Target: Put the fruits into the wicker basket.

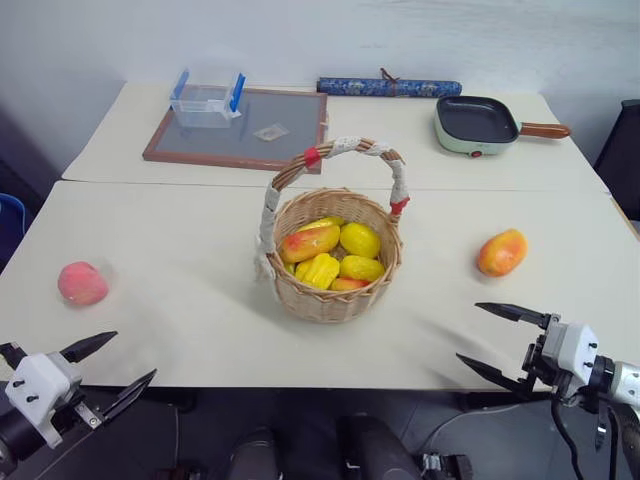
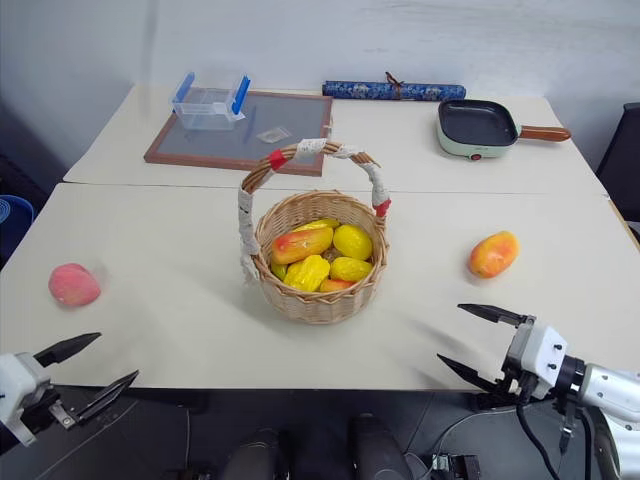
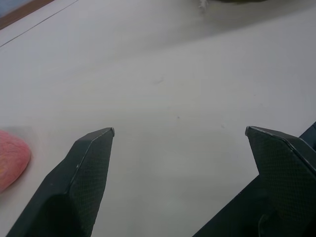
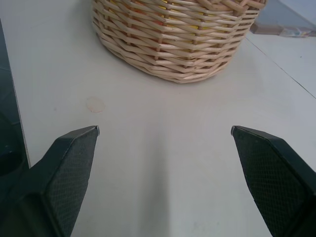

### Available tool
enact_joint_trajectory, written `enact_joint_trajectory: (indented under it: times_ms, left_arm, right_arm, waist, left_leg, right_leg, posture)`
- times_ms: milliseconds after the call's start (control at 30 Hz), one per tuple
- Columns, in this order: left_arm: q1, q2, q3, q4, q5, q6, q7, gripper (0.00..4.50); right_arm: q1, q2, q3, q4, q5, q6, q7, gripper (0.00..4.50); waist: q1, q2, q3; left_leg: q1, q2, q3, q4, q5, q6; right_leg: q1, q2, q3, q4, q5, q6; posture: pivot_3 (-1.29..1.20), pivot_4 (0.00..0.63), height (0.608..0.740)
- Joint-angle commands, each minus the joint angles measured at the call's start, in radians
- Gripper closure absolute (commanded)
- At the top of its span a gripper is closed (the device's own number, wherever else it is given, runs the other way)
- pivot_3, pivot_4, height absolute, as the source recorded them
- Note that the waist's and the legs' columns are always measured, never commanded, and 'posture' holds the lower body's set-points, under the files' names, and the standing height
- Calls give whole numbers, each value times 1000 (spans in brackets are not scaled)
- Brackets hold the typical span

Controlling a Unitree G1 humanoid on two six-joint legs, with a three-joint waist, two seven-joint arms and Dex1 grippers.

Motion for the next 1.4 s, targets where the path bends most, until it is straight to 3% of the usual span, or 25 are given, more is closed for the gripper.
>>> enact_joint_trajectory:
  times_ms: [33,367,500,667,800,933,1200,1400]
  left_arm:
    - [-7,22,5,-2,-2,-3,-9,0]
    - [-23,39,27,-6,-106,58,-64,0]
    - [19,25,102,4,-198,152,-62,0]
    - [-32,-67,297,146,-287,216,157,0]
    - [-94,-51,347,230,-295,261,257,0]
    - [-290,8,288,287,-306,304,324,0]
    - [-625,83,15,486,-151,331,348,0]
    - [-666,145,-105,611,-1,330,382,0]
  right_arm:
    - [-5,2,8,-12,13,0,10,36]
    - [-34,14,48,-58,63,76,11,36]
    - [-69,73,81,-174,177,128,4,36]
    - [-152,148,149,-337,260,185,-41,36]
    - [-200,182,166,-359,255,182,-52,36]
    - [-245,201,182,-351,260,189,-47,36]
    - [-299,217,224,-326,240,192,-27,36]
    - [-310,232,230,-313,215,180,-46,36]
  waist:
    - [1,0,0]
    - [0,0,0]
    - [-5,0,0]
    - [-2,1,0]
    - [7,-3,-2]
    - [29,-5,-3]
    - [20,-4,-4]
    - [12,-2,-4]
  left_leg:
    - [0,0,0,0,0,0]
    - [0,0,0,0,0,0]
    - [1,1,0,1,0,0]
    - [1,1,-1,1,0,-1]
    - [0,1,-3,2,0,-1]
    - [0,0,-3,3,-1,-3]
    - [0,1,1,0,0,-3]
    - [0,5,2,0,0,-3]
  right_leg:
    - [0,0,0,0,0,0]
    - [0,0,0,1,1,2]
    - [0,0,0,3,1,3]
    - [0,1,-1,3,2,5]
    - [0,0,-3,3,3,5]
    - [2,-4,-6,2,2,4]
    - [6,-17,-25,1,3,6]
    - [1,-17,-37,7,4,7]
  posture:
    - [0,150,740]
    - [0,150,740]
    - [0,150,740]
    - [0,150,740]
    - [0,150,740]
    - [0,150,740]
    - [0,150,740]
    - [0,150,740]
